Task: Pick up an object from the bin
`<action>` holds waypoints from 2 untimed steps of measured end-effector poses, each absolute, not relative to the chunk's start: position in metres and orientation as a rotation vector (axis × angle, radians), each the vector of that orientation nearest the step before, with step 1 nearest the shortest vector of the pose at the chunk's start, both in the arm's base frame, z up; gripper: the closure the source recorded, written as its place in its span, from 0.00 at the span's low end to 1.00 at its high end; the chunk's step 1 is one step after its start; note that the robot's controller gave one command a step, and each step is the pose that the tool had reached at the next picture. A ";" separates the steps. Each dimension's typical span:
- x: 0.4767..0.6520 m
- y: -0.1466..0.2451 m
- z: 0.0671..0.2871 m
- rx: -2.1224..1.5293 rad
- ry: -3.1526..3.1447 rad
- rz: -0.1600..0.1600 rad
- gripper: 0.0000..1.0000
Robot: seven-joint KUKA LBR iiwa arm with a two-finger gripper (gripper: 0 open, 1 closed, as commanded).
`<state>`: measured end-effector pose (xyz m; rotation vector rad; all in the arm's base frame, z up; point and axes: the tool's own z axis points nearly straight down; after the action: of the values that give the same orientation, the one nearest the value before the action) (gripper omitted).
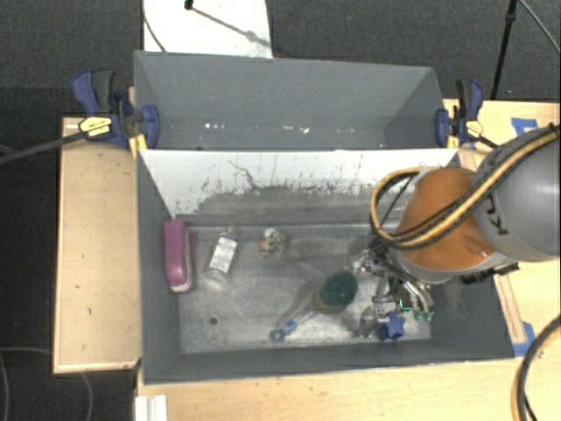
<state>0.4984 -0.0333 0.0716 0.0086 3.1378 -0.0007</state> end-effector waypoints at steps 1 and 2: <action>0.488 0.012 0.072 -0.154 3.132 0.000 0.00; 0.497 0.042 0.073 0.374 3.113 0.002 0.00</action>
Offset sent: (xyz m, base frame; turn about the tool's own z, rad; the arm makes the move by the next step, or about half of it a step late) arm -0.0120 0.0445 -0.0016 -0.0894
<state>0.4969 0.0418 0.0728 0.3744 3.1134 0.0016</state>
